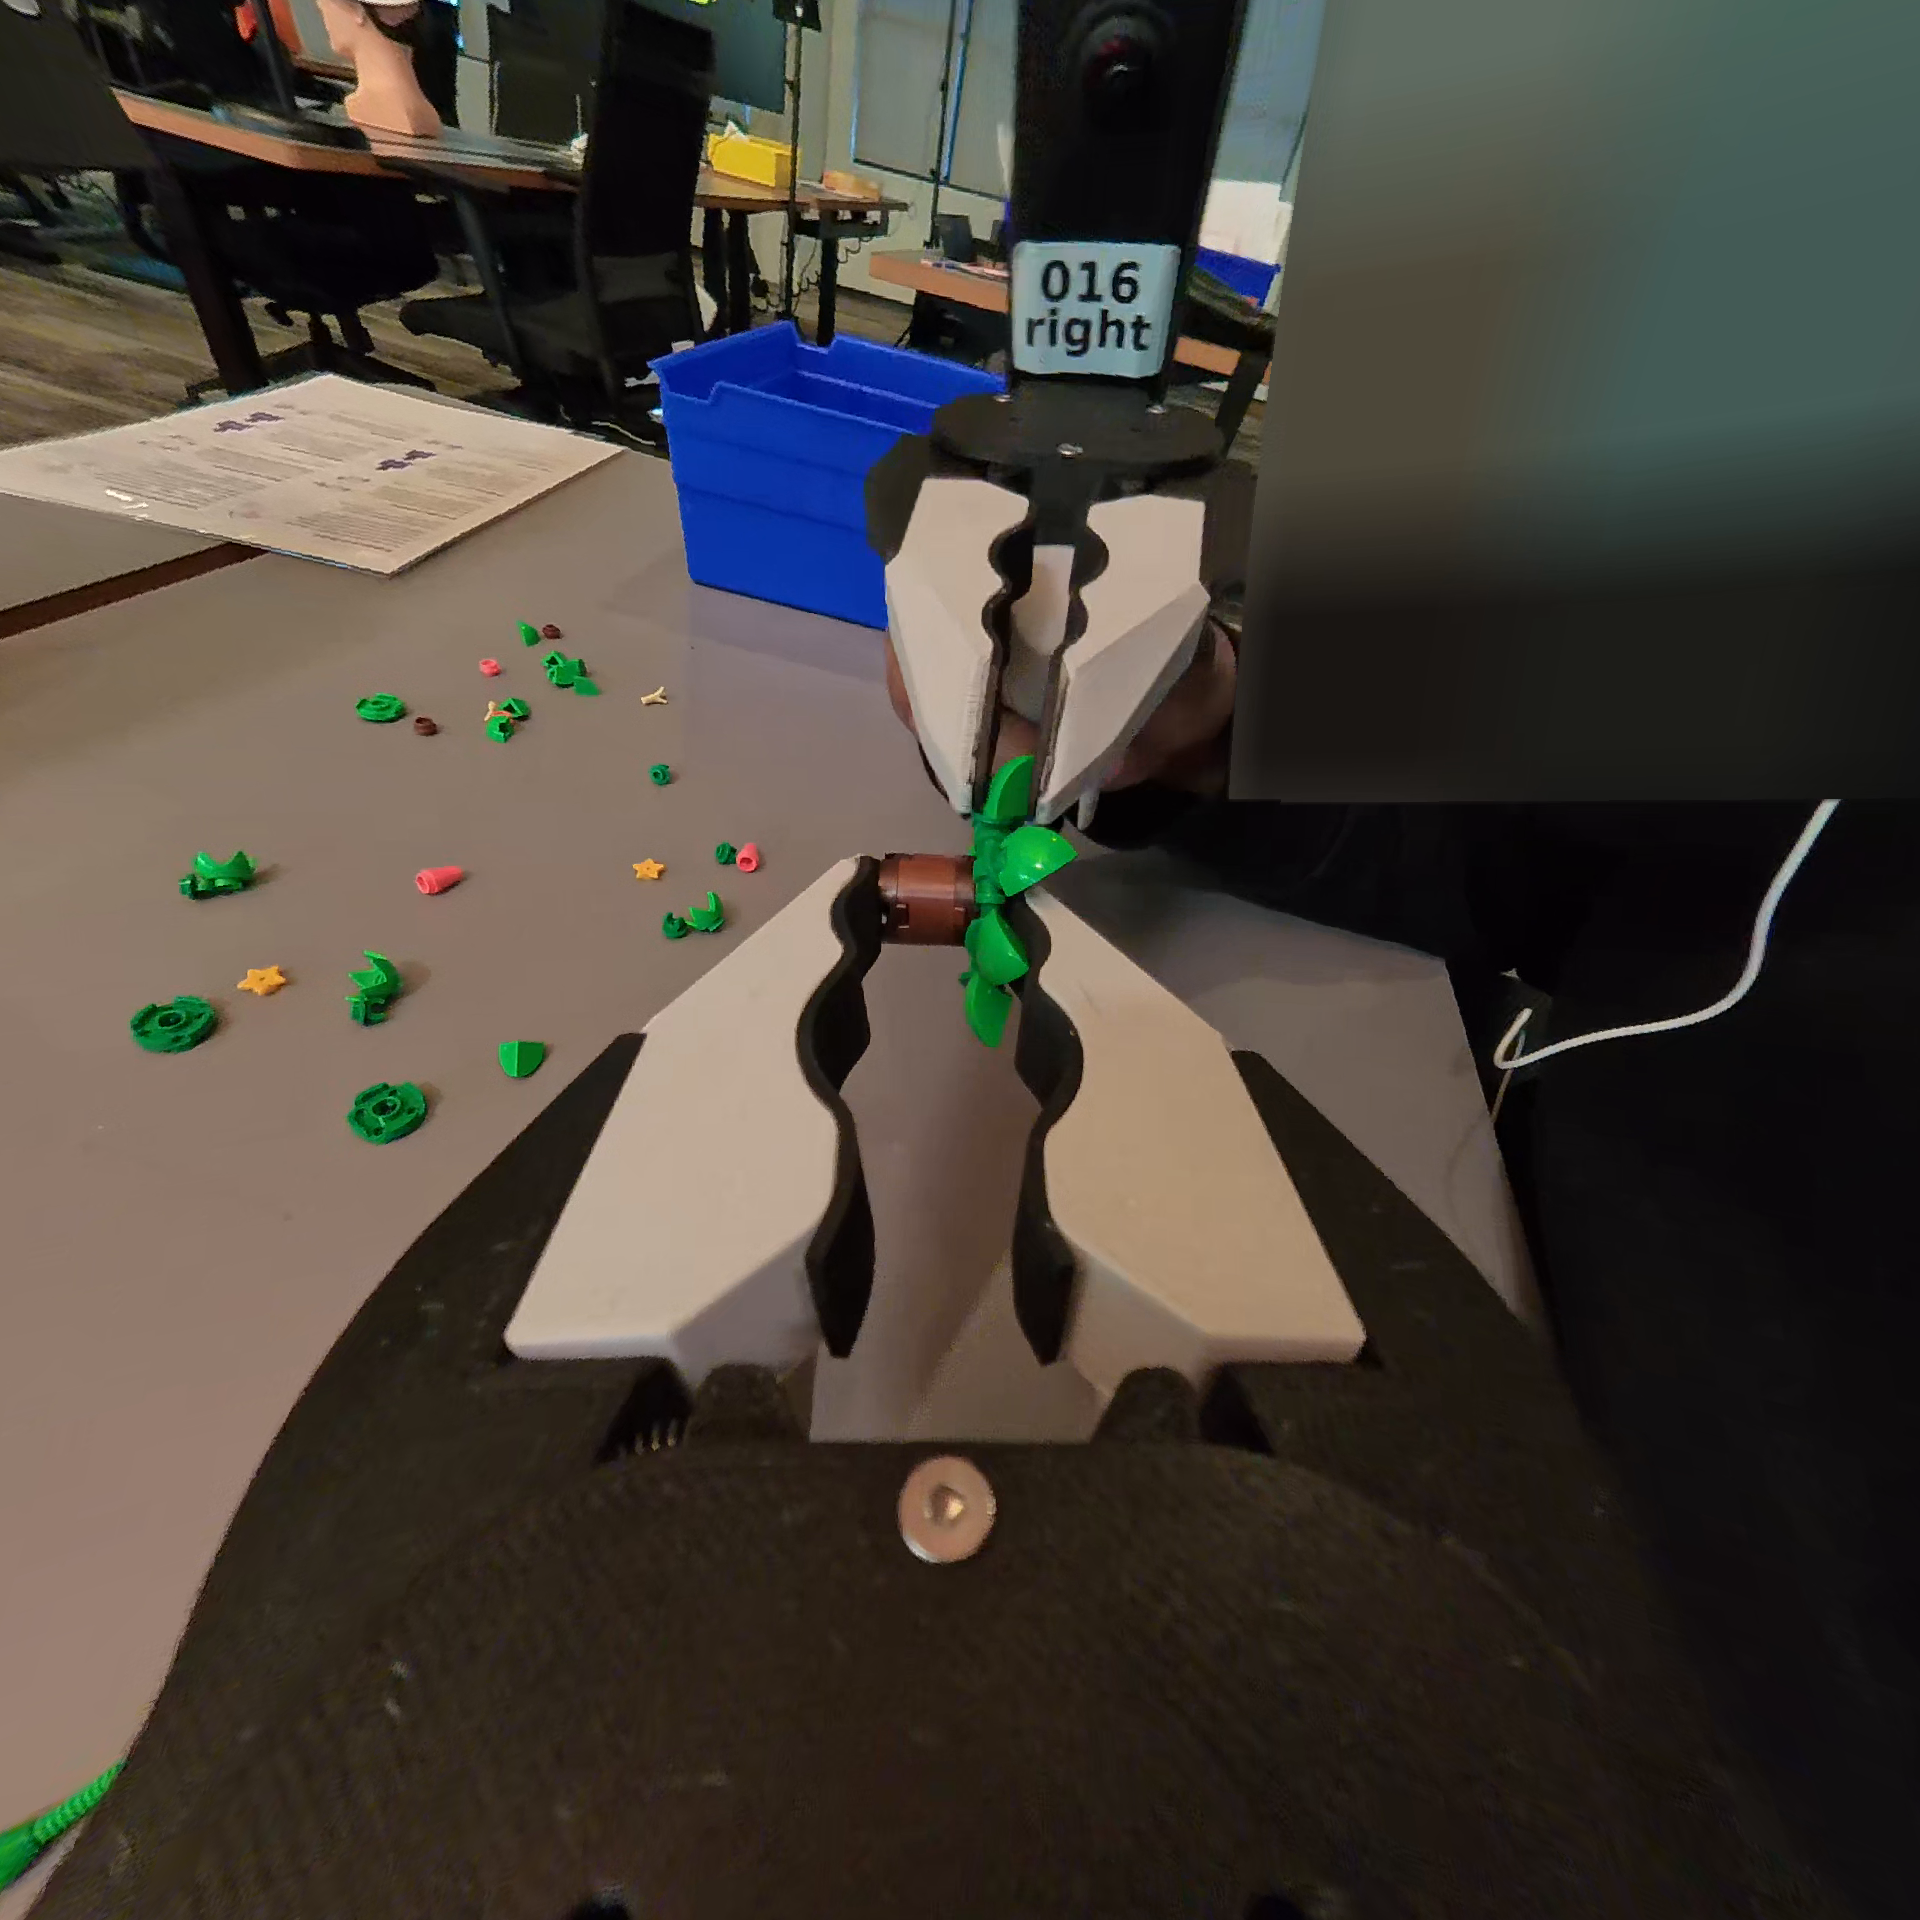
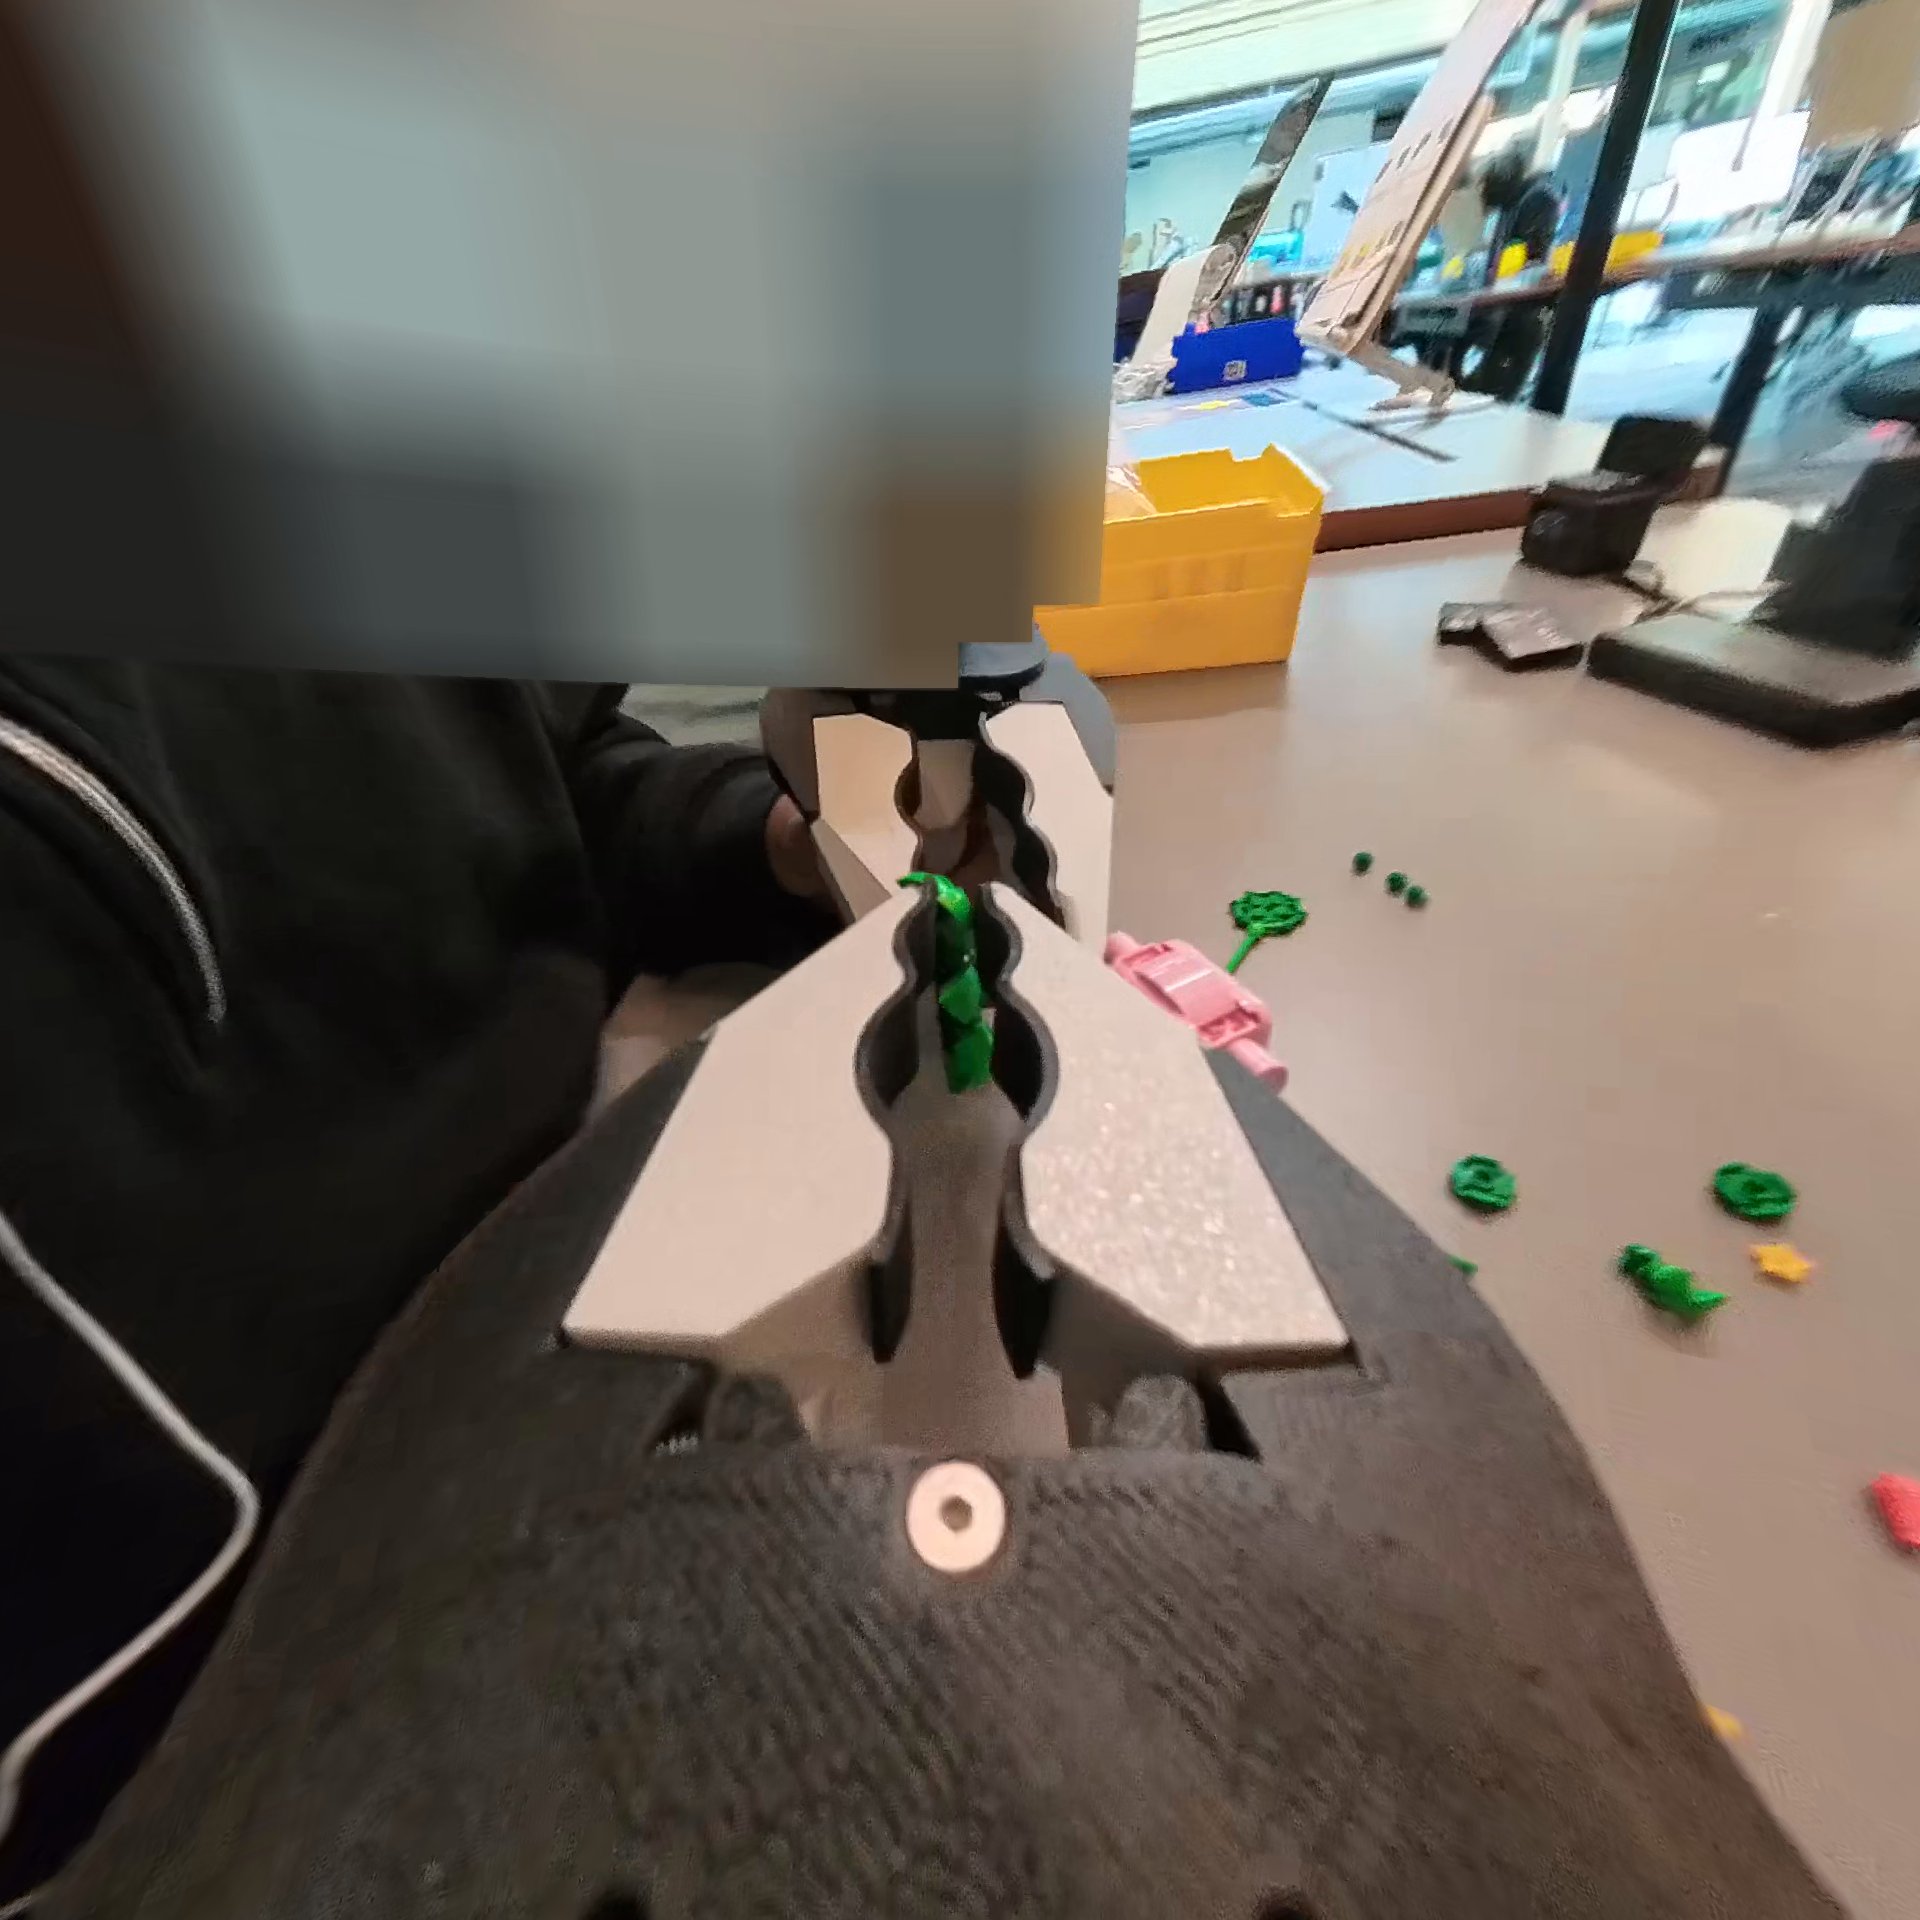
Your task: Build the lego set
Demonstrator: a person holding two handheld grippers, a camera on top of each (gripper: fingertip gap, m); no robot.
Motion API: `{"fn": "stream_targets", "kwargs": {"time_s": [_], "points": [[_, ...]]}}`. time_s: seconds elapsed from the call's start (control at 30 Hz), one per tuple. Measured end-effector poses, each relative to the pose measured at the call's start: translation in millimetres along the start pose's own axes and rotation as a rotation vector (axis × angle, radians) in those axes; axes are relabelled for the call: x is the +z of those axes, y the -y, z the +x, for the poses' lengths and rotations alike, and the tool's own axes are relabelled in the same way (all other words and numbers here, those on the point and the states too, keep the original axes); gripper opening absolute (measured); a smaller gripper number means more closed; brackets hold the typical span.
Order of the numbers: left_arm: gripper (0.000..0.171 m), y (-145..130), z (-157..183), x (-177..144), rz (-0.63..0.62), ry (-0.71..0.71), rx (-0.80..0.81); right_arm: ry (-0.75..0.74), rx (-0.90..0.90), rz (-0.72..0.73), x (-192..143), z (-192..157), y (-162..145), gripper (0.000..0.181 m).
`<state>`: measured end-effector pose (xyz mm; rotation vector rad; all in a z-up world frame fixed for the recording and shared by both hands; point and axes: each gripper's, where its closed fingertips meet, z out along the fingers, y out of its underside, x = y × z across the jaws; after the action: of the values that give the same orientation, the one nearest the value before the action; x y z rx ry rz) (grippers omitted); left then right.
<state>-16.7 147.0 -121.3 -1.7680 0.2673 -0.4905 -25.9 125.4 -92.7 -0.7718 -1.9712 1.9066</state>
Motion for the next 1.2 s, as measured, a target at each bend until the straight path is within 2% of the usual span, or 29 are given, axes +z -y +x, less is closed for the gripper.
{"fn": "stream_targets", "kwargs": {"time_s": [0.17, 0.27, 0.4, 0.5, 0.57, 0.73, 0.83, 1.07, 1.2], "points": [[0.019, -1, -2, 0, 0.001, -0.004, -0.026, 0.026, 0.090, 0.031, 0, 3, 1, 0.005], [0.020, 2, -5, -2, 0.026, -0.019, -0.099, -0.046, 0.061, 0.081, -5, 14, 9, 0.024], [0.019, 3, -19, -8, 0.068, -0.038, -0.287, -0.113, 0.079, 0.153, -18, 28, 18, 0.025], [0.020, 8, -23, -15, 0.136, -0.133, -0.479, -0.132, 0.137, 0.160, -17, 35, 14, 0.024], [0.020, 10, -24, -17, 0.157, -0.167, -0.537, -0.122, 0.186, 0.159, -11, 35, 10, 0.024], [0.020, 6, -19, -11, 0.125, -0.175, -0.537, -0.074, 0.251, 0.145, 2, 29, 1, 0.023], [0.020, 7, -18, -11, 0.129, -0.191, -0.550, -0.079, 0.250, 0.122, 5, 28, -4, 0.007], [0.020, 8, -18, -10, 0.139, -0.174, -0.520, -0.078, 0.268, 0.138, 4, 29, -2, 0.006], [0.023, 10, -19, -9, 0.139, -0.103, -0.420, -0.096, 0.288, 0.174, 2, 32, 1, 0.006]]}}
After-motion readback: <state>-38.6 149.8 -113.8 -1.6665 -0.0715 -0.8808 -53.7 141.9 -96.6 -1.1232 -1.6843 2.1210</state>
